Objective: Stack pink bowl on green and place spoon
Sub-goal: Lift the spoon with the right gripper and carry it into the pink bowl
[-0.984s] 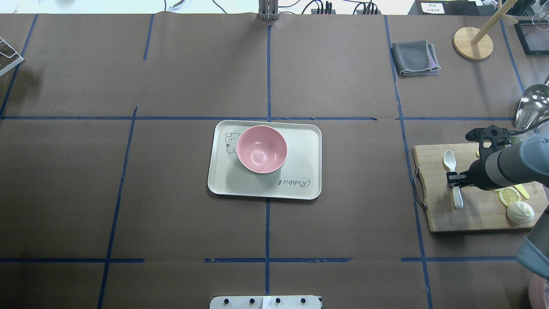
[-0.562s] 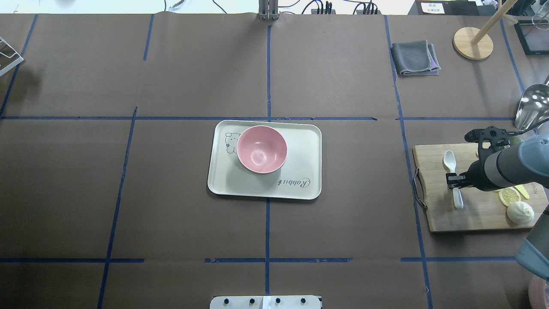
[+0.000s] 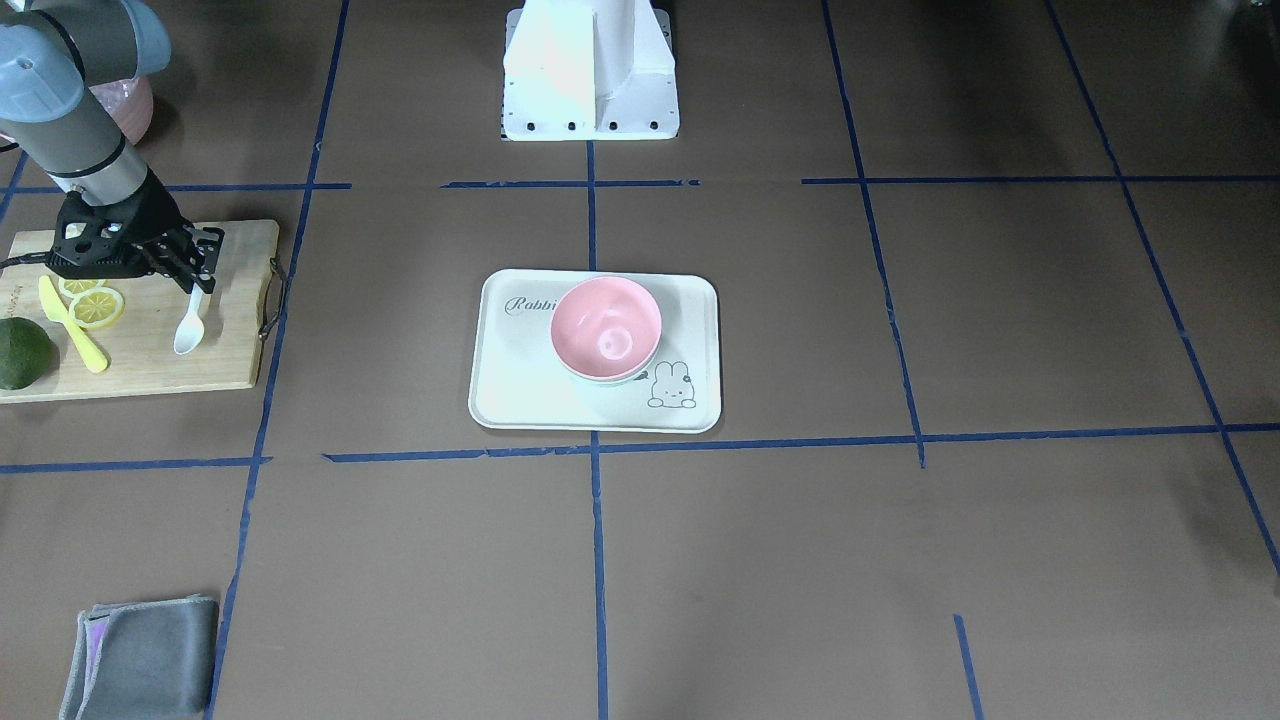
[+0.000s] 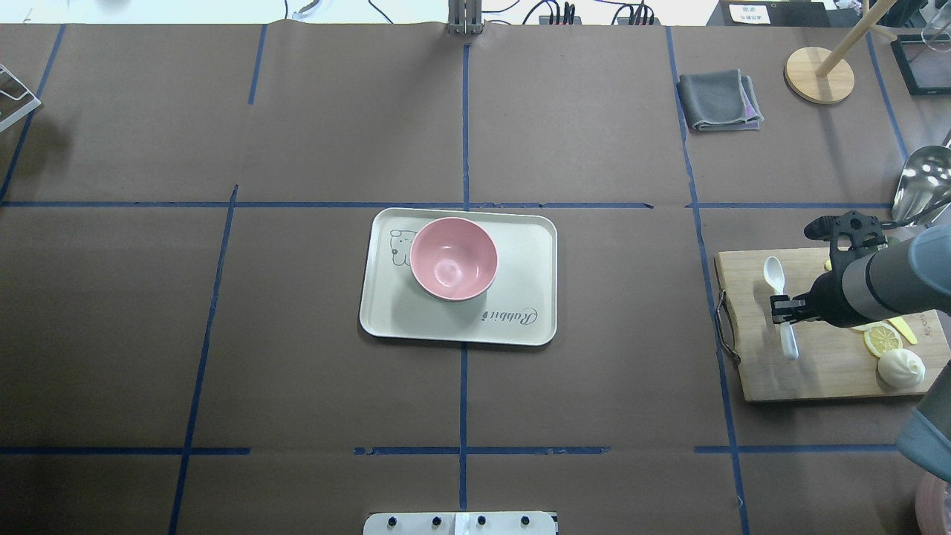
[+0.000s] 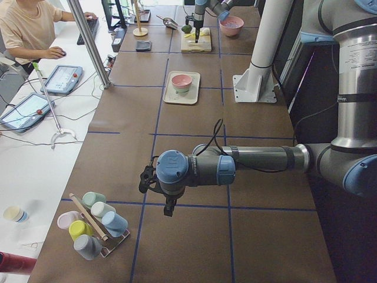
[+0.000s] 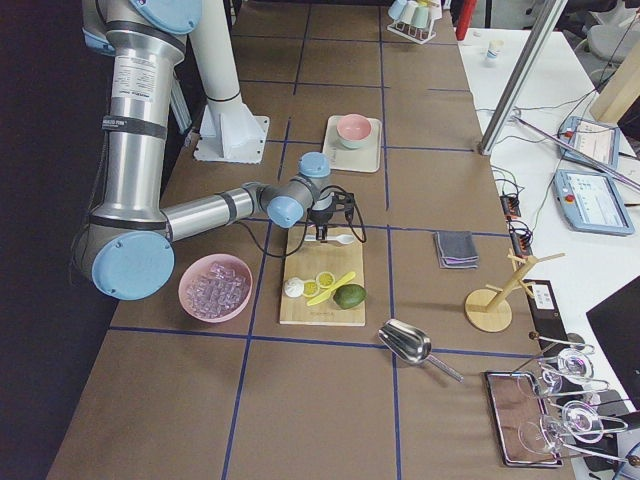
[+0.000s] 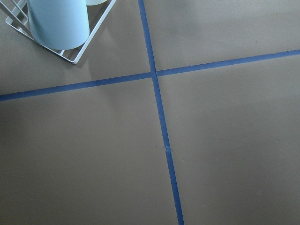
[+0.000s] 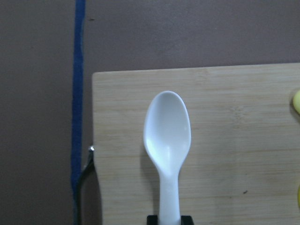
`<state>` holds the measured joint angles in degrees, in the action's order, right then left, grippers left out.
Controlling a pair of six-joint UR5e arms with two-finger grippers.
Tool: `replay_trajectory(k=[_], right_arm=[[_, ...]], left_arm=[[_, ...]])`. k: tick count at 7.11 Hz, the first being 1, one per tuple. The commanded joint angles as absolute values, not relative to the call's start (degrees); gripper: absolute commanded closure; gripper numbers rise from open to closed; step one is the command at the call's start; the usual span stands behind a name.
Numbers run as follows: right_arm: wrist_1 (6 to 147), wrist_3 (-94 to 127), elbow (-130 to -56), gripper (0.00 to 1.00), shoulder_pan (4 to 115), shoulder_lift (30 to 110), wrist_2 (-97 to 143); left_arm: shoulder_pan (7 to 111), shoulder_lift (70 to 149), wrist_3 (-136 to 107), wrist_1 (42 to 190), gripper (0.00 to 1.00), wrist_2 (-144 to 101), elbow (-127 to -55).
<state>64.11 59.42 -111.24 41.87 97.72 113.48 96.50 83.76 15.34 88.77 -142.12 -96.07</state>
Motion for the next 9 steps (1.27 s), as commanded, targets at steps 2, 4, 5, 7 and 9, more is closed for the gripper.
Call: replay_trajectory(k=[2,4,5,7,9], right_arm=[[71.28,53.39,-114.26,1.00,40.79,86.70,113.47],[76.08,43.37,-114.26,1.00,38.60,79.23,111.81],[81.86,43.16,-114.26,1.00,35.71,73.53,109.45],[91.90,43.07,-113.91,1.00,28.85,63.59,99.87],[92.29,41.59,-108.50,1.00,24.98,57.26,95.21]], left_arm=[[96.50,83.94,15.21,88.77,0.00,-142.12,-96.06],[96.50,83.85,14.86,88.77,0.00,-142.29,-96.06],[96.50,83.85,14.77,88.68,0.00,-142.29,-95.98],[96.50,83.85,14.33,88.68,0.00,-142.38,-95.80],[96.50,83.85,13.89,88.68,0.00,-142.47,-95.54]])
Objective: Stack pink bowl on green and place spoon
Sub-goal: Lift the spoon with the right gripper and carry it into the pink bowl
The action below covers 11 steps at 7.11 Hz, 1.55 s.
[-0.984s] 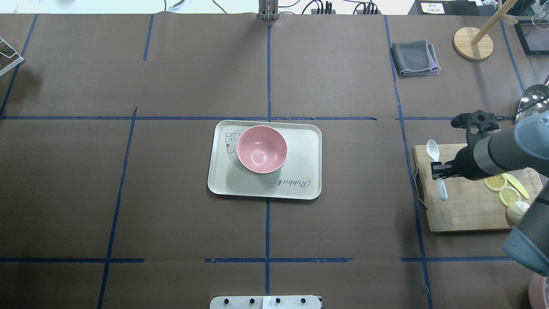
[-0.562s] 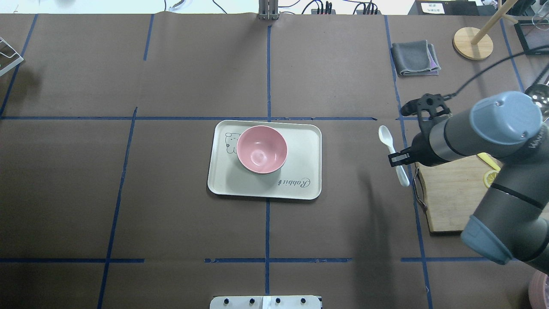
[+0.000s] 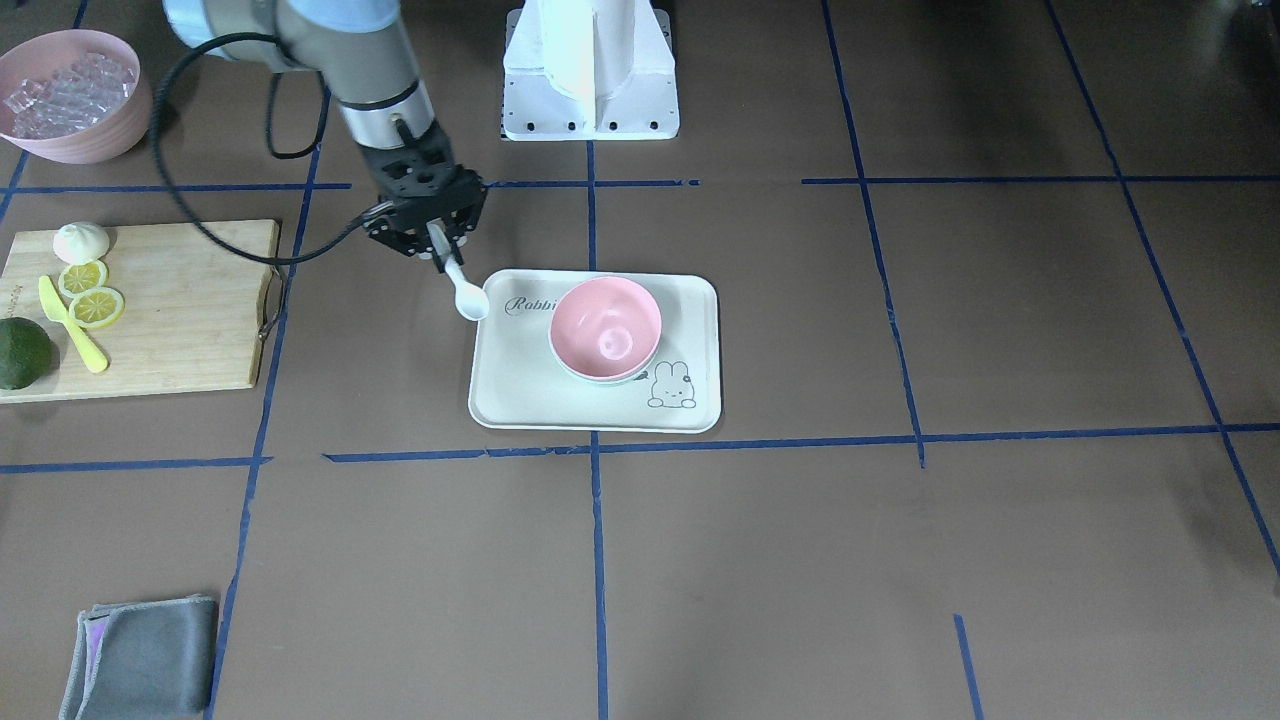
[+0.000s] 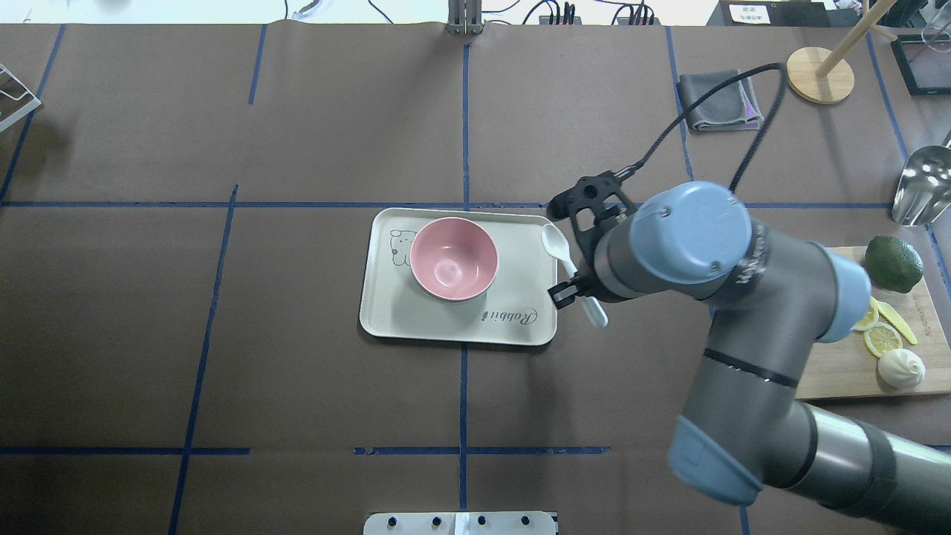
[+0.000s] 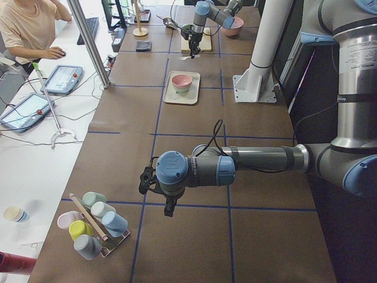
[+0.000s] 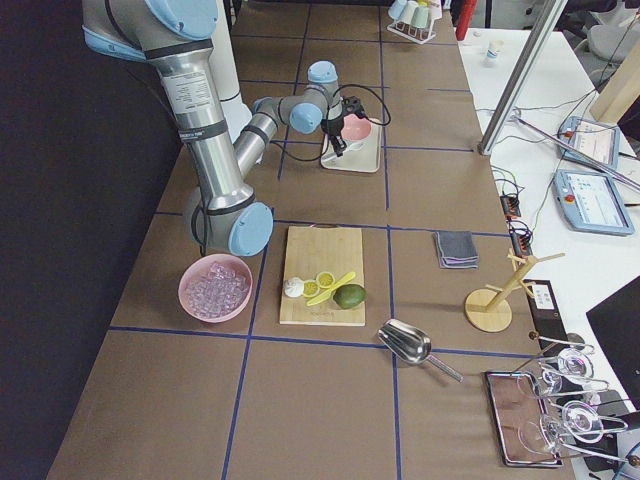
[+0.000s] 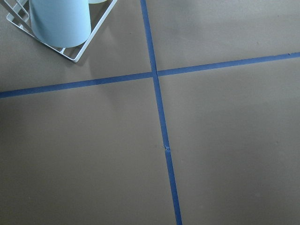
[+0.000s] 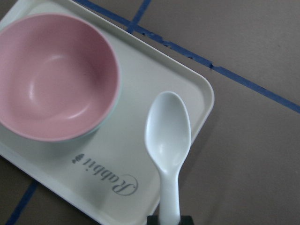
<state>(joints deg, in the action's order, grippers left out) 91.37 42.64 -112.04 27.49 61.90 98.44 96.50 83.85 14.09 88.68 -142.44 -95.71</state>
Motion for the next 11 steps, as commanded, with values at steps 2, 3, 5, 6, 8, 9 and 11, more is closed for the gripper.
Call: replay_trajectory(k=[2,3,5,6,8,9,11], right_arm=[[92.20,39.73,-97.43,1.00,24.87,47.42,95.36],[92.28,39.73,-94.25,1.00,24.70,44.33,95.54],[92.98,39.81,-91.76,1.00,24.70,42.45,97.54],[92.99,39.73,-91.58,0.95,24.70,42.63,97.99],[93.60,40.60,-91.84,0.02,24.35,42.71,98.79],[94.65,40.52,-91.85,0.01,24.35,42.63,98.96],[95.53,40.52,-92.28,0.01,27.22,42.19,102.36]], left_arm=[[96.50,83.94,13.89,88.59,0.00,-142.47,-95.36],[96.50,83.94,13.89,88.59,0.00,-142.47,-95.19],[96.50,83.94,13.97,88.59,0.00,-142.47,-95.19],[96.50,83.94,13.89,88.59,0.00,-142.47,-95.27],[96.50,83.94,13.89,88.59,0.00,-142.47,-95.19],[96.50,84.02,13.89,88.59,0.00,-142.47,-95.19],[96.42,84.20,11.54,88.68,0.00,-142.47,-95.36]])
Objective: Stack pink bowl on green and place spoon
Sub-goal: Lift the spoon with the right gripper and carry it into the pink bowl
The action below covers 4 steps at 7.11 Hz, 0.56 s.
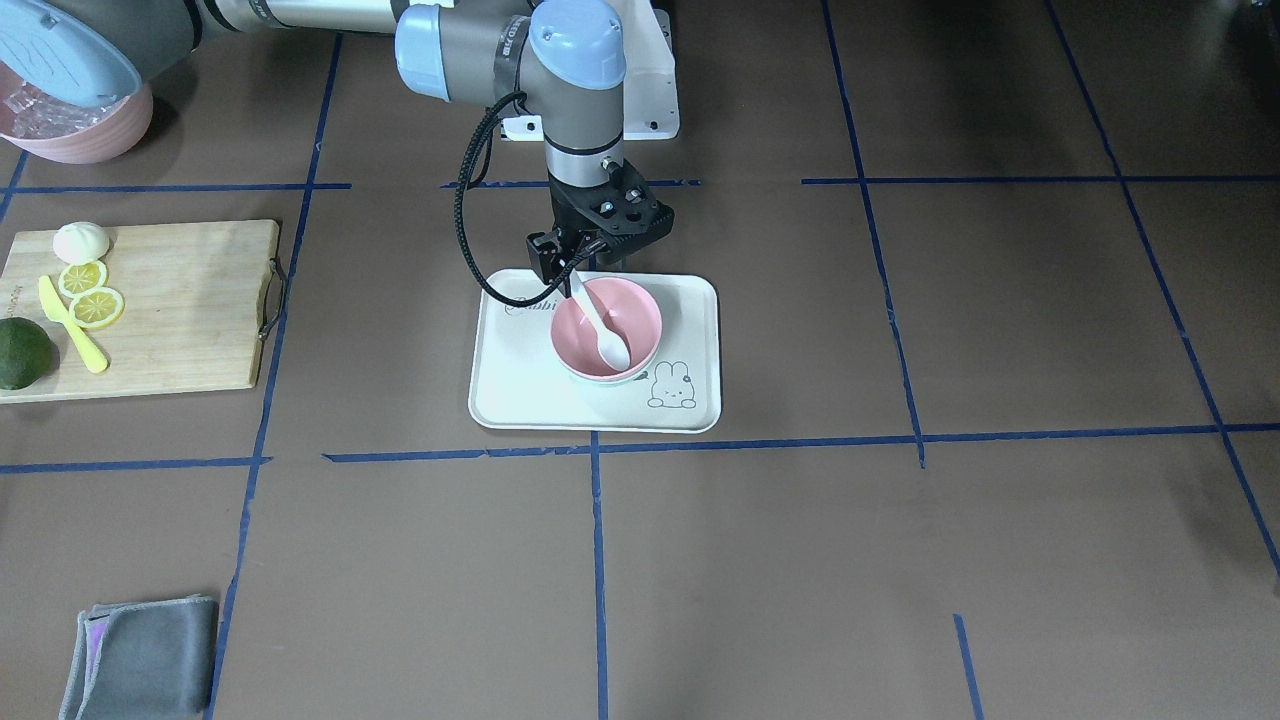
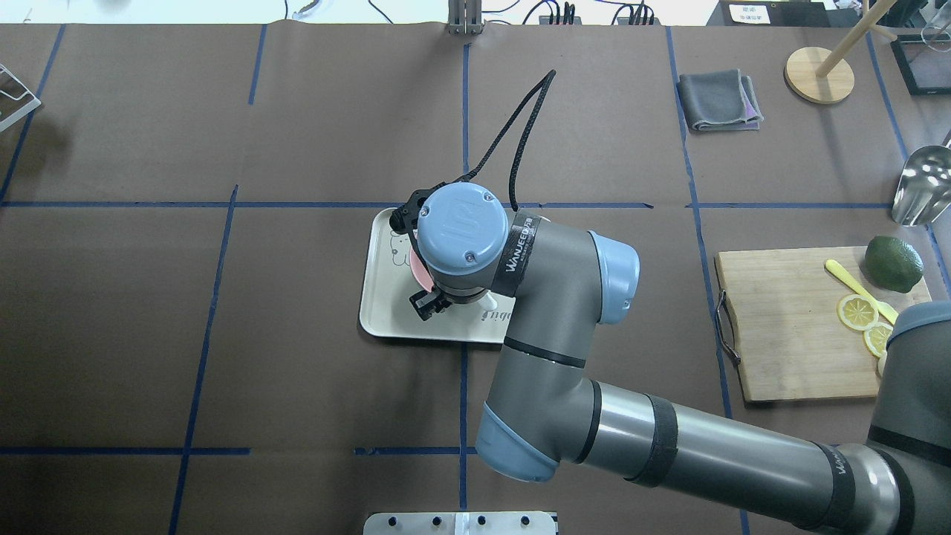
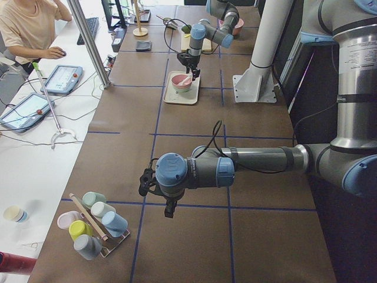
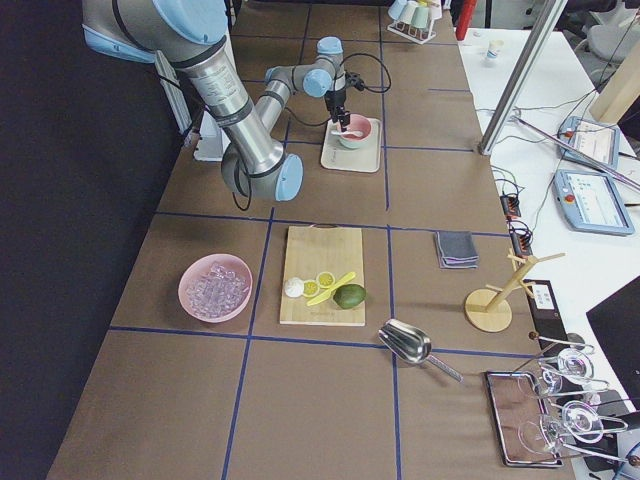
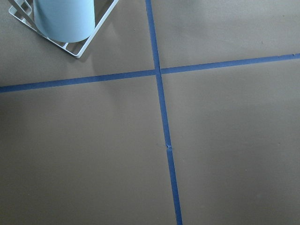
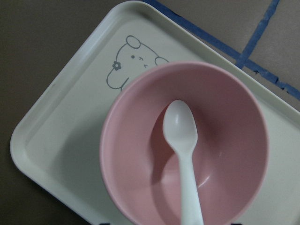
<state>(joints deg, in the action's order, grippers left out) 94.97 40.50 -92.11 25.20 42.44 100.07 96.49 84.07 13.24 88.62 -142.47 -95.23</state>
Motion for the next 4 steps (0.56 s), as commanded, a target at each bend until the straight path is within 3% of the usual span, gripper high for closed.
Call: replay_trajectory(k=[1,4], right_arm=[[98.67,40.60,-92.29,0.01,32.90,42.36,108.74],[101.25,28.66,-91.58,0.00,55.56,50.15,125.47]], left_arm=[[96.42,84.29,9.25,88.68,0.00,-142.12,-95.36],[96.33,84.82,9.23,87.28,0.00,-135.37,-95.89]])
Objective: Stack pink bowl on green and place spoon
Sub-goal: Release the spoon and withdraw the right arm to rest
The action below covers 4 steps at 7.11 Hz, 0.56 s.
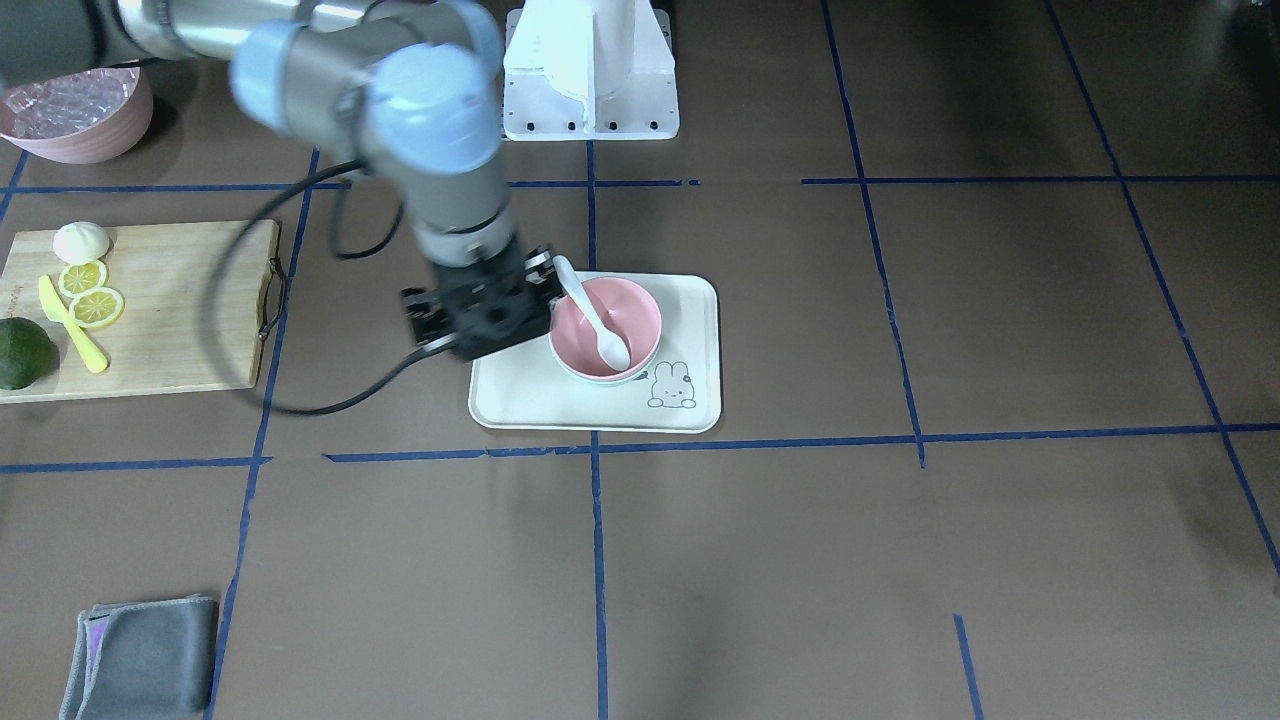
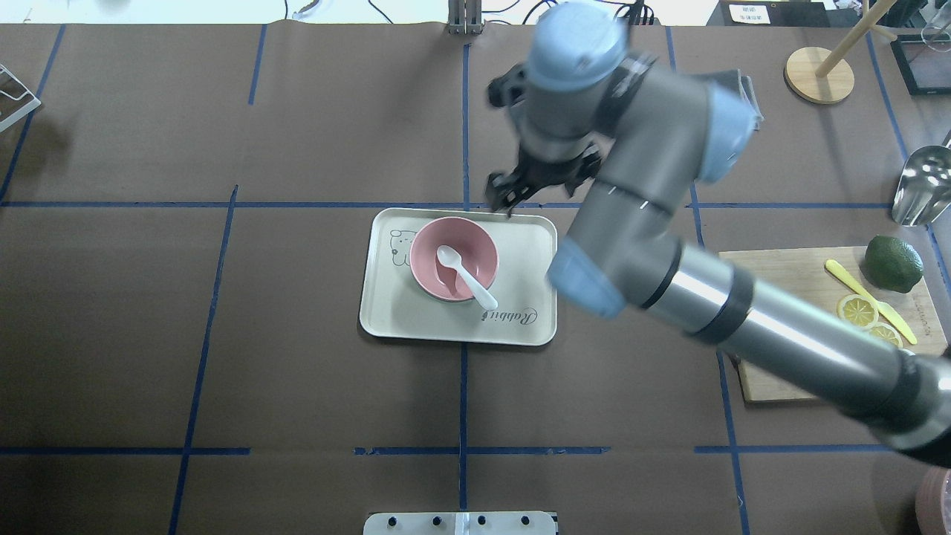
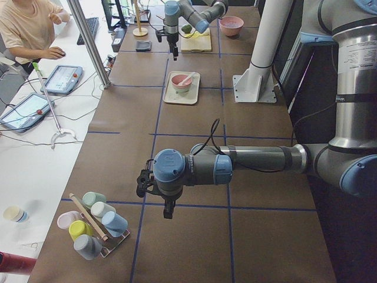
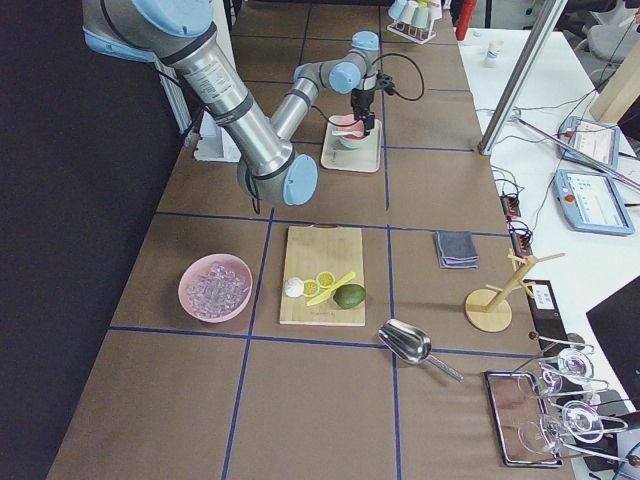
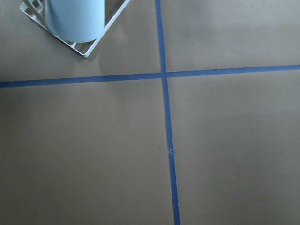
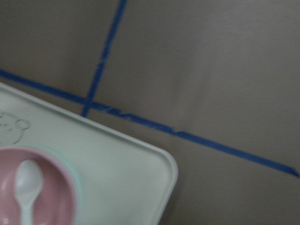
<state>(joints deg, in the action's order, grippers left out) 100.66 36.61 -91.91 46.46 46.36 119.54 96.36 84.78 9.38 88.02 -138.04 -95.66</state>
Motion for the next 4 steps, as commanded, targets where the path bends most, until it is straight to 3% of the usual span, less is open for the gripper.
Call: replay_trajectory(k=[1,4], right_arm=[[101.25,17.86,-91.23,0.00,62.42,54.80,127.25],[101.34,-6.79,-90.79,0.00,76.77,67.80,128.23]], left_arm=[[96.15,84.81,8.97,85.27,0.00,-135.26,-95.80],[94.06,85.52,2.12,84.99,0.00,-135.26,-97.03]])
